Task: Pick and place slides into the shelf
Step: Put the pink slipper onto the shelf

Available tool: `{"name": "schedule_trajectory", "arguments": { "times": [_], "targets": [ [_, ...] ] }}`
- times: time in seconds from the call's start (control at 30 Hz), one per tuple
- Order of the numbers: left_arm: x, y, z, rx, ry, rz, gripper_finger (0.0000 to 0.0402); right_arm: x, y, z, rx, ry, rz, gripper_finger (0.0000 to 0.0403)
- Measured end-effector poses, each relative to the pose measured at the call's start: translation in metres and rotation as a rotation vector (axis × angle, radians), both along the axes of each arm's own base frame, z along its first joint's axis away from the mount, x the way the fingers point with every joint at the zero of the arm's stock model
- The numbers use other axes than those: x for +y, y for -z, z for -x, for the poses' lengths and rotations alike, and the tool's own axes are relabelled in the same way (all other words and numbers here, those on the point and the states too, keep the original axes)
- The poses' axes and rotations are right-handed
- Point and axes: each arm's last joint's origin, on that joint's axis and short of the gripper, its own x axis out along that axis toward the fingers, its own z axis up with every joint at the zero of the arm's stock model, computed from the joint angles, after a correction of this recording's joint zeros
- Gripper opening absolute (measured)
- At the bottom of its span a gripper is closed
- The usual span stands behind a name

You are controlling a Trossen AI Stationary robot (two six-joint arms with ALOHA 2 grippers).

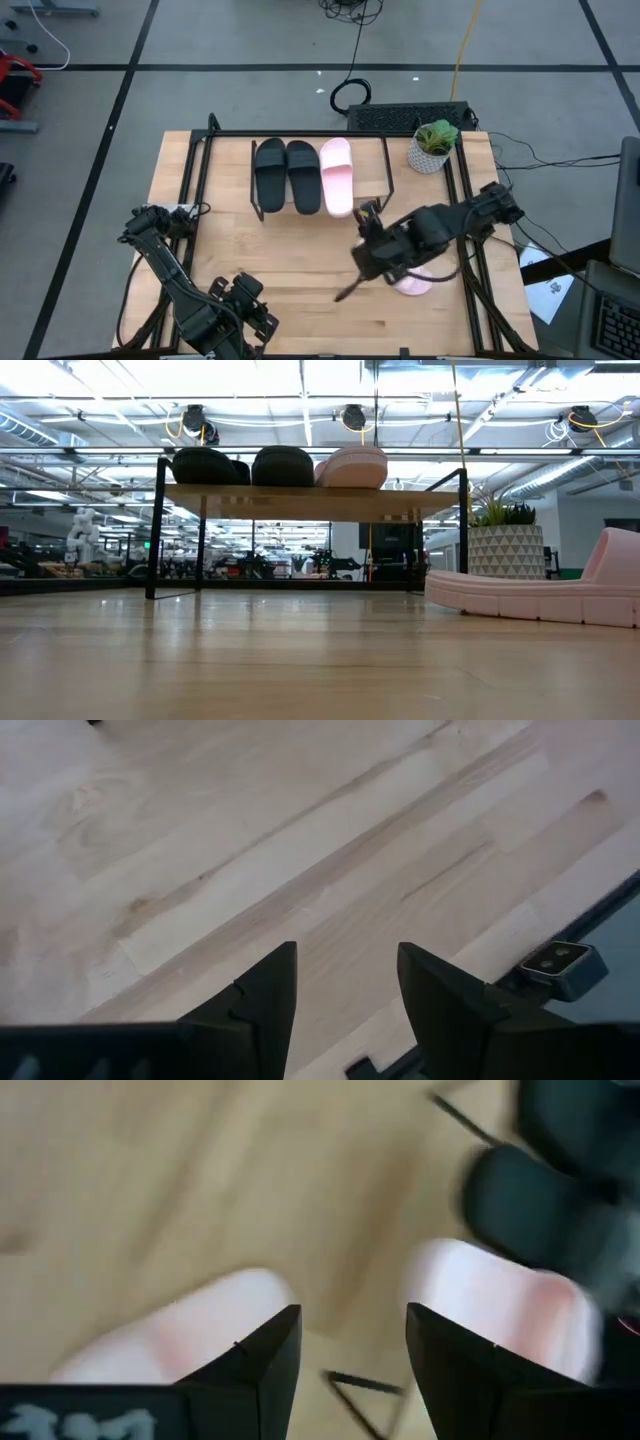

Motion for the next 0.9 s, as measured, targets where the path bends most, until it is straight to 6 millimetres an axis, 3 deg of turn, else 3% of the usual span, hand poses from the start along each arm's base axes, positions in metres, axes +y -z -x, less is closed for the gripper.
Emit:
{"name": "schedule_trajectory", "arguments": {
  "times": [0.13,0.27,0.5,0.7,0.9],
  "targets": [
    [-0.001,0.0,0.0,-0.005,0.001,0.006,0.0172,0.007,-0.008,0.015,0.073,-0.095,-0.207,0.0171],
    [-0.001,0.0,-0.001,-0.011,0.003,0.013,0.0172,0.008,0.007,0.019,0.189,-0.157,-0.276,0.0171],
    [-0.002,0.0,-0.001,-0.015,0.005,0.018,0.0172,0.011,0.075,0.02,0.468,-0.265,-0.268,0.0171],
    [-0.004,0.0,-0.003,-0.029,0.006,0.034,0.0172,0.003,0.133,0.037,0.716,-0.127,-0.192,0.0171],
    [-0.004,0.0,-0.003,-0.028,0.01,0.033,0.0172,0.001,0.165,0.058,0.895,0.005,-0.244,0.0171]
  ]
}}
